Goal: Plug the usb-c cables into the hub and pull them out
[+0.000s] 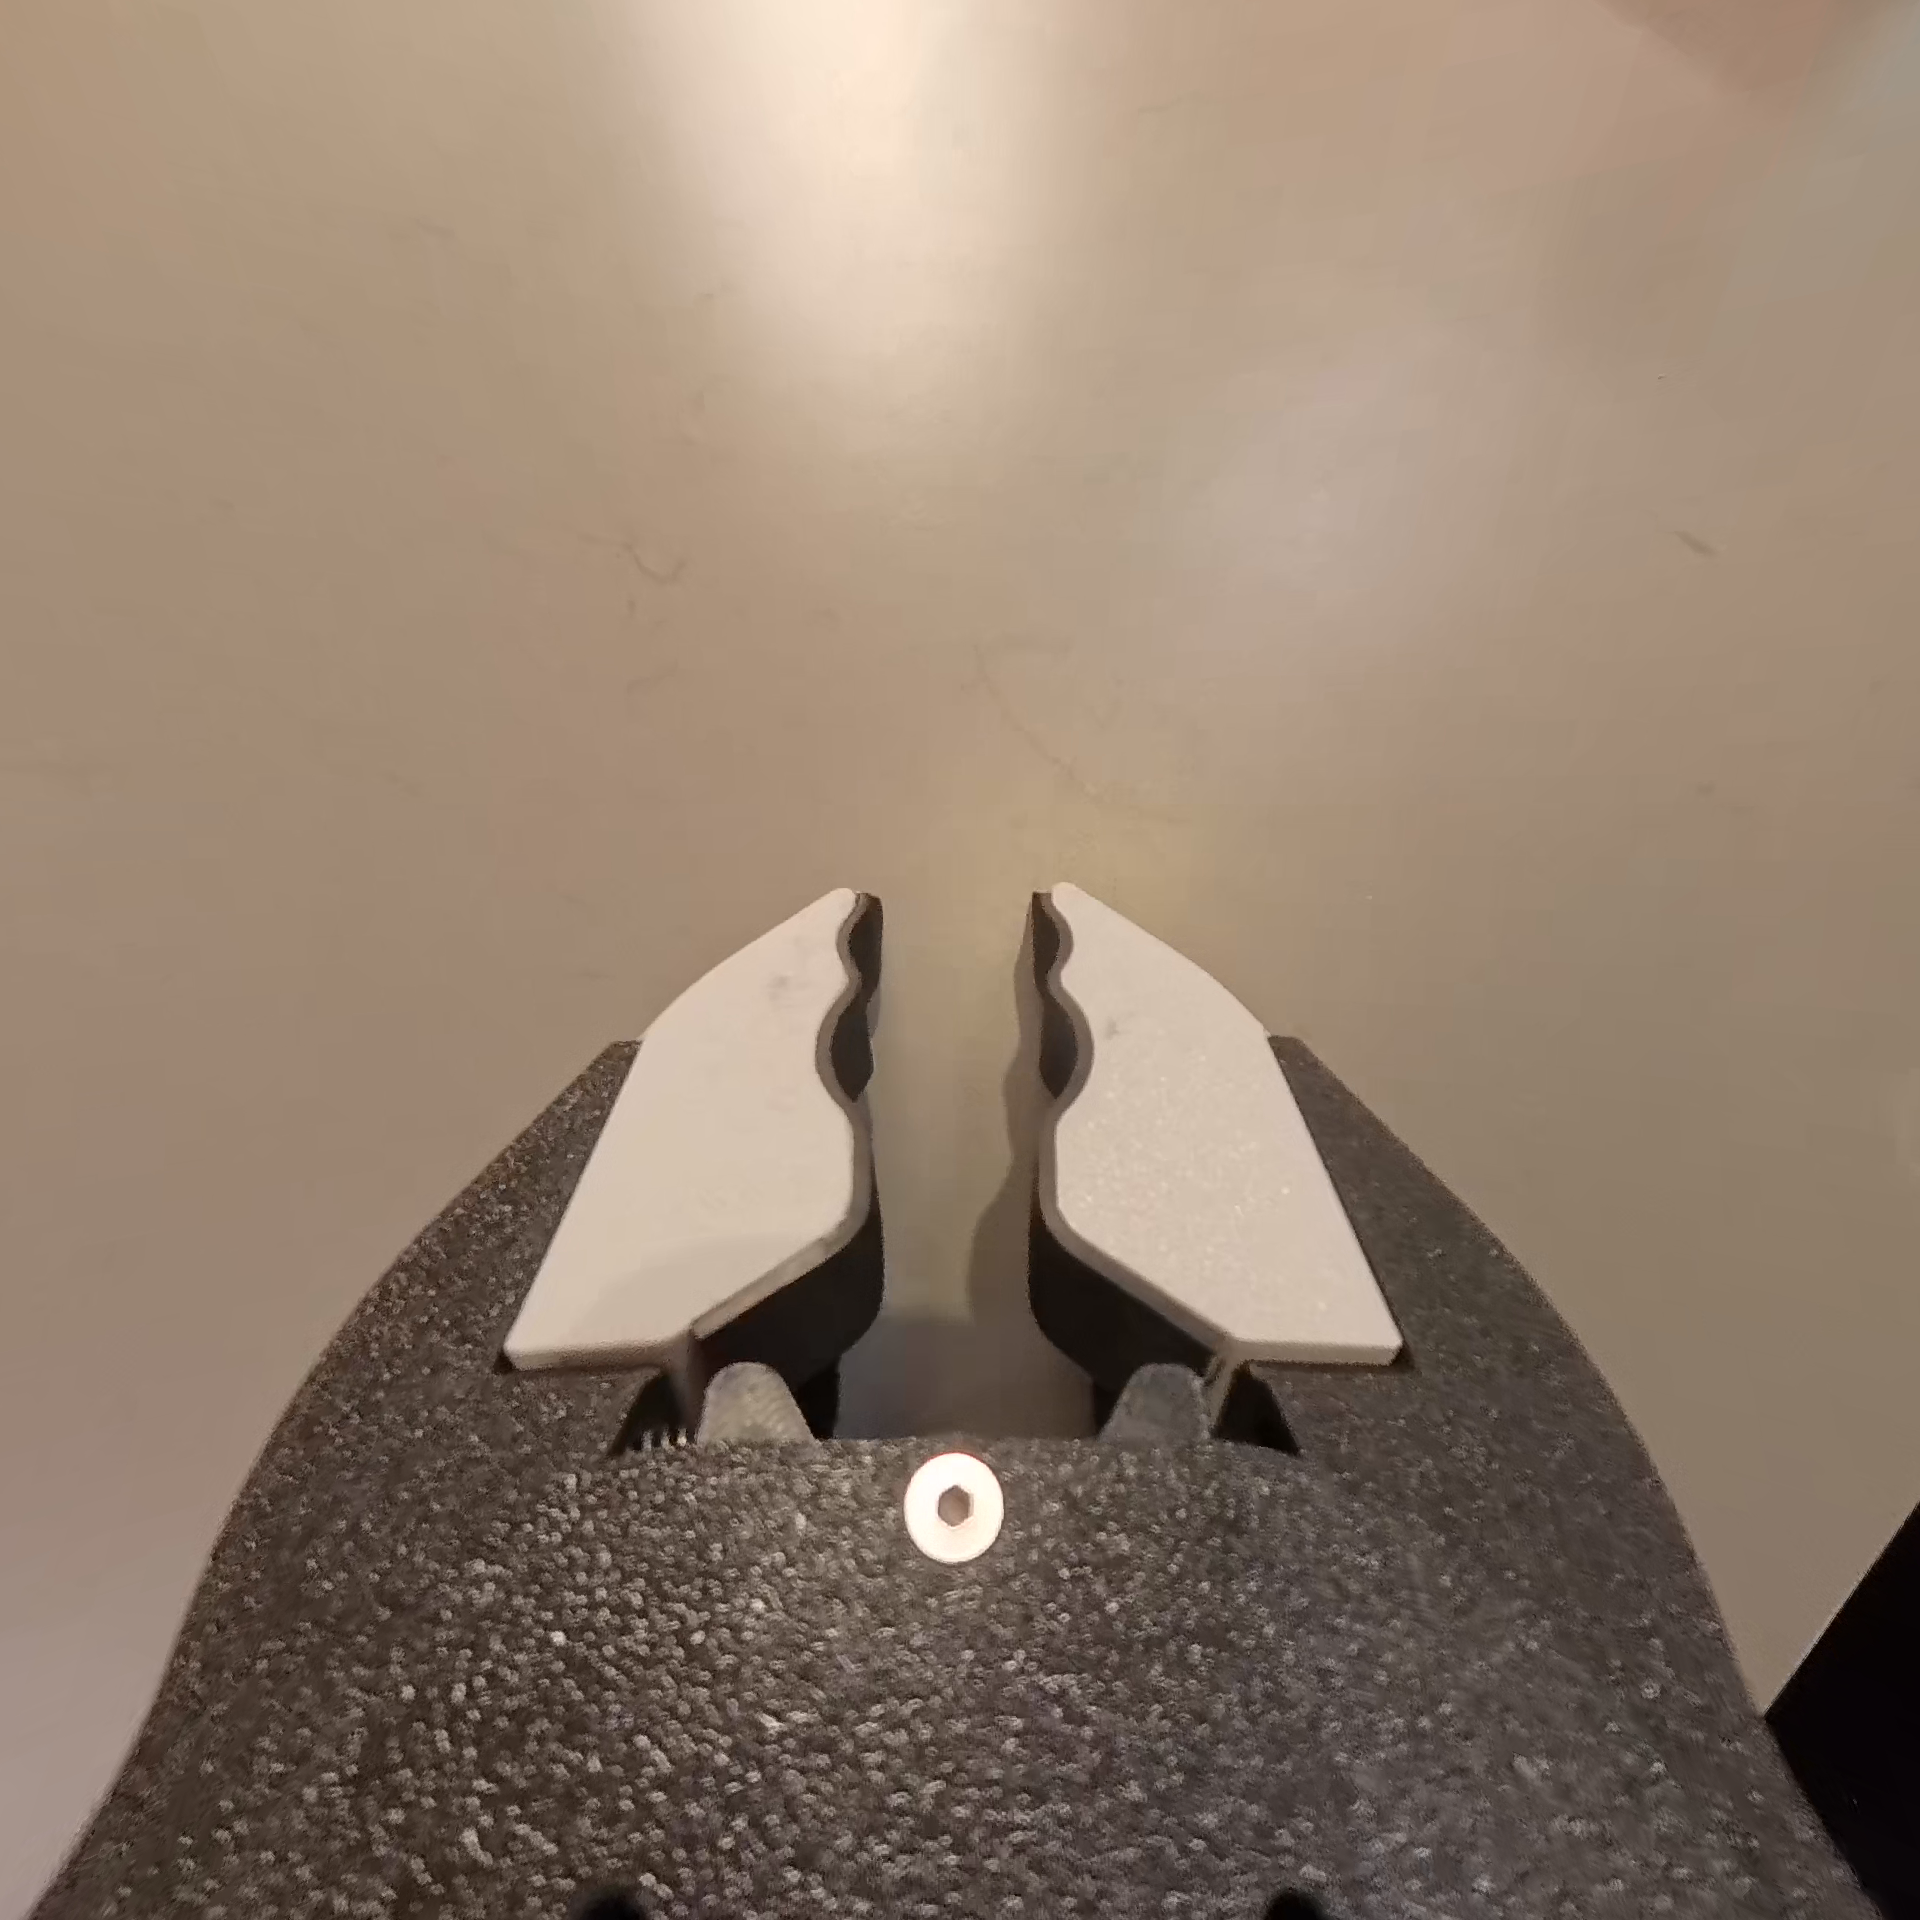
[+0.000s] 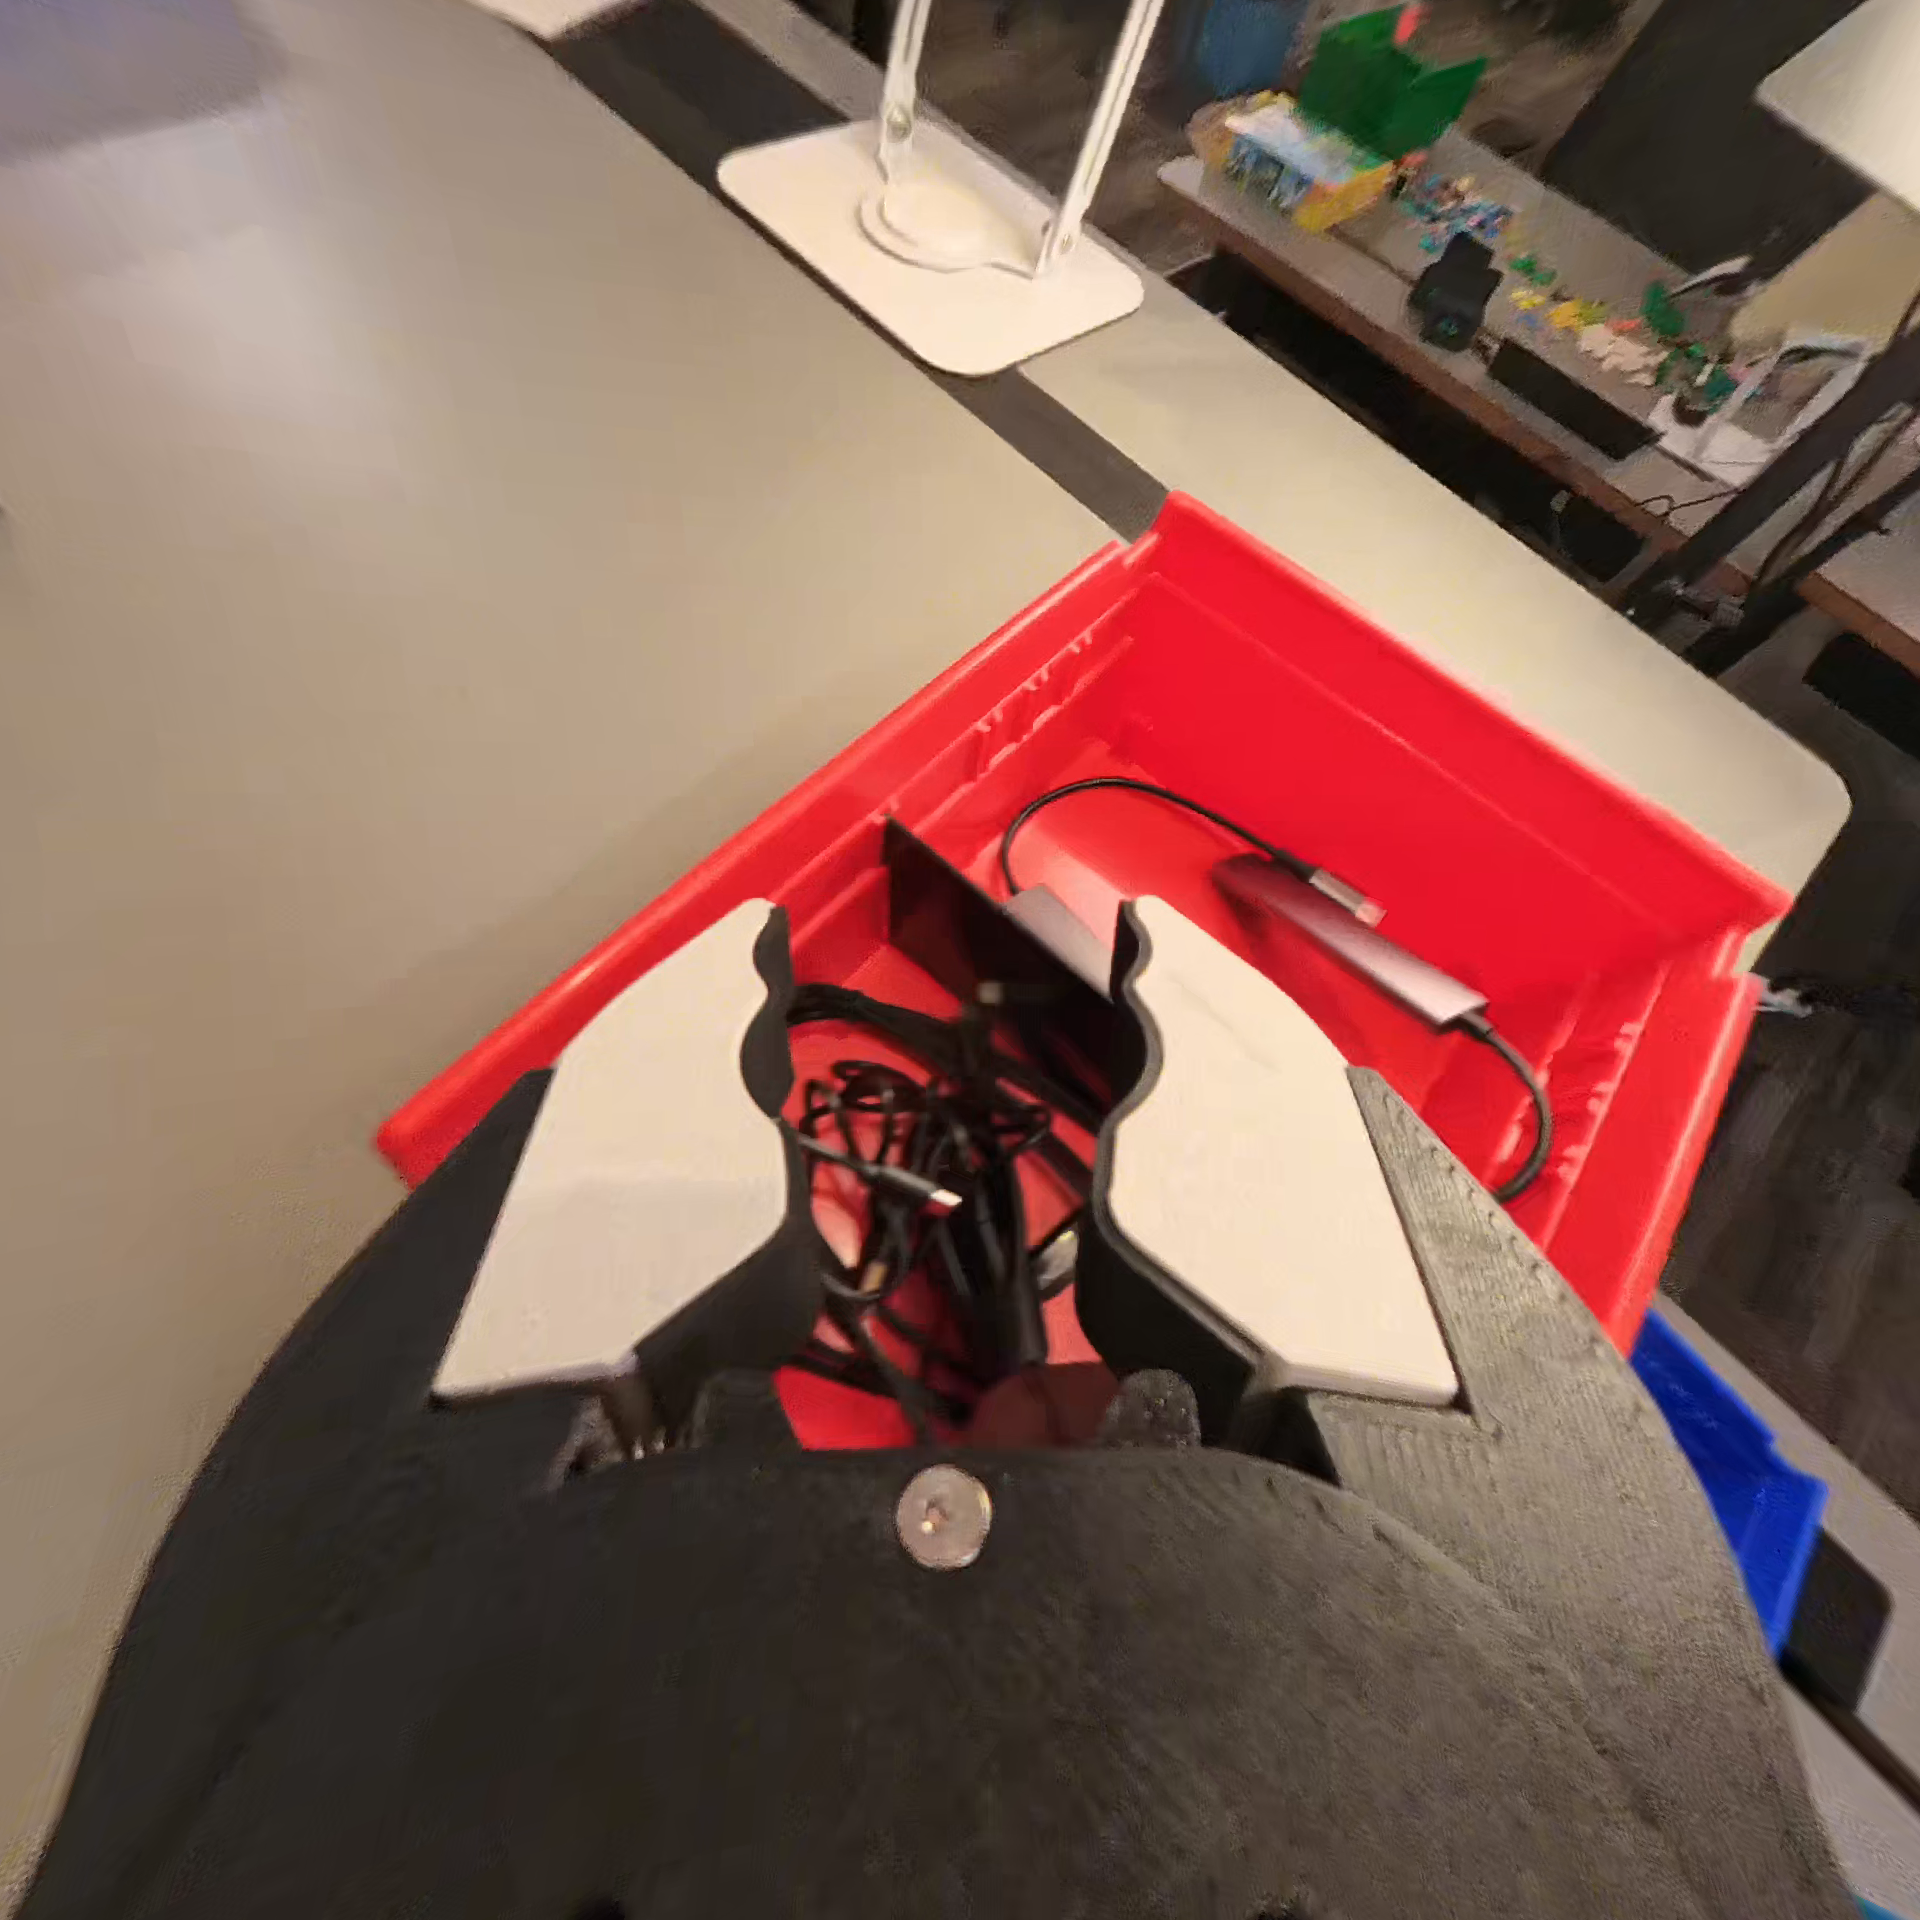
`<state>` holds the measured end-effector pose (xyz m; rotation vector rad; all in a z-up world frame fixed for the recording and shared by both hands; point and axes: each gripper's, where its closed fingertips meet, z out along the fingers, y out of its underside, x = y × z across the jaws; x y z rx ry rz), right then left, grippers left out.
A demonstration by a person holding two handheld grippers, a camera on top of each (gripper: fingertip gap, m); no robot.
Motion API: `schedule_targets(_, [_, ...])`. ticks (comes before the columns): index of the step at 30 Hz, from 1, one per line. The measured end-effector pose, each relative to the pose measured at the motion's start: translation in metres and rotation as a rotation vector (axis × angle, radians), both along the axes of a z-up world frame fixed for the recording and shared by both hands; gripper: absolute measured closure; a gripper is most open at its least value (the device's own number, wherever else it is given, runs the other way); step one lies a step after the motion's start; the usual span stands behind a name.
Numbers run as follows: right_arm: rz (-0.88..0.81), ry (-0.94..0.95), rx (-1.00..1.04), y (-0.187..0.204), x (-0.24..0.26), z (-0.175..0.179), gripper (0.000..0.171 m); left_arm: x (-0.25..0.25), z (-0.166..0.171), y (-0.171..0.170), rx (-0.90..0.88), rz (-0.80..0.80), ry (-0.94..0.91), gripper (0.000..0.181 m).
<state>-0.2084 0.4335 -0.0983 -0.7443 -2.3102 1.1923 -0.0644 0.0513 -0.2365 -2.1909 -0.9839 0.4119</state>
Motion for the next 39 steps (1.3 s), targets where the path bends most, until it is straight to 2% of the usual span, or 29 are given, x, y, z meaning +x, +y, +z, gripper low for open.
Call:
schedule_targets(6, [-0.209,0.038,-0.059,0.003,0.054,-0.029,0.094,0.004,0.007,-0.001,0.031,-0.025,0.032,0.153])
schedule_targets(7, [-0.241,0.058,-0.066,0.004,0.059,-0.032,0.095,0.004,0.009,-0.003,0.043,-0.023,0.041,0.154])
schedule_targets(11, [-0.264,0.054,-0.200,-0.012,0.080,-0.036,0.120,-0.005,0.020,-0.025,0.089,0.038,0.092,0.160])
schedule_targets(16, [-0.256,0.116,-0.212,-0.032,0.095,-0.028,0.119,-0.010,0.039,-0.065,0.170,0.120,0.142,0.165])
schedule_targets(23, [-0.355,0.105,-0.065,-0.053,0.080,-0.040,0.111,0.006,0.060,-0.164,0.051,0.303,0.241,0.153])
schedule_targets(29, [-0.546,0.063,0.144,-0.047,0.064,-0.071,0.129,0.045,0.095,-0.277,-0.157,0.530,0.378,0.148])
schedule_targets(32, [-0.600,0.079,0.171,-0.049,0.057,-0.076,0.135,0.065,0.107,-0.325,-0.195,0.635,0.386,0.145])
schedule_targets(36, [-0.655,0.110,0.173,-0.049,0.044,-0.078,0.145,0.079,0.104,-0.373,-0.185,0.736,0.341,0.139])
schedule_targets(39, [-0.718,0.149,0.211,-0.045,0.034,-0.076,0.148,0.074,0.098,-0.387,-0.196,0.732,0.347,0.137])
